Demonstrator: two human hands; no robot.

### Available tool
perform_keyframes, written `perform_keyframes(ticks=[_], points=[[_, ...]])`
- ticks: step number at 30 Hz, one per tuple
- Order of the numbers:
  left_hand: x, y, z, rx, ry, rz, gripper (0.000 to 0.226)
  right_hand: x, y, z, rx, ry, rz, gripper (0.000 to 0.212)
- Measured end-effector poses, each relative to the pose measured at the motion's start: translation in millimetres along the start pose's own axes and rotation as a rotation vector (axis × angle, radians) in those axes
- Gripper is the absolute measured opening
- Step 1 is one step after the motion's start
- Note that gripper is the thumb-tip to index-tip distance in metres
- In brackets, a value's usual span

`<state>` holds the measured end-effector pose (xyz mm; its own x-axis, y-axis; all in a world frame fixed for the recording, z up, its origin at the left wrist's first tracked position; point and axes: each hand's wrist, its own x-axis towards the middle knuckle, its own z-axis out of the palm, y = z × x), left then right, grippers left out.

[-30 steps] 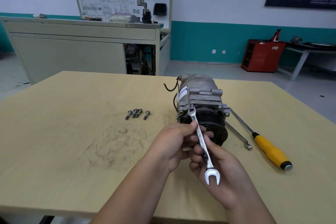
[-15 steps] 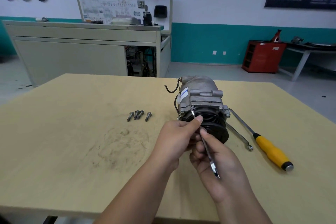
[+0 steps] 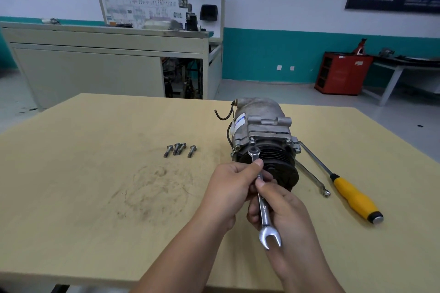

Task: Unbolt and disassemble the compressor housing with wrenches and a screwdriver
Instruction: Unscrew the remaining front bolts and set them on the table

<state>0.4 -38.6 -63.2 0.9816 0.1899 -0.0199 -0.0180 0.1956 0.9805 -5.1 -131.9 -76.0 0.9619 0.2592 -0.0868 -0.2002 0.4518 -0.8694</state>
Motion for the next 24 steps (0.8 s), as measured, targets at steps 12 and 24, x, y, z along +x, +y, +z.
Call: perform_keyframes(ticks=[12, 24], points=[[1, 5, -12, 0.103, -0.039, -0.020, 0.041, -5, 8, 12, -0.042, -0.024, -0.033, 0.051], [9, 11, -20, 0.165, -0.095, -0.012, 0.042, 1, 6, 22, 0.062, -0.039, -0.005, 0.050]])
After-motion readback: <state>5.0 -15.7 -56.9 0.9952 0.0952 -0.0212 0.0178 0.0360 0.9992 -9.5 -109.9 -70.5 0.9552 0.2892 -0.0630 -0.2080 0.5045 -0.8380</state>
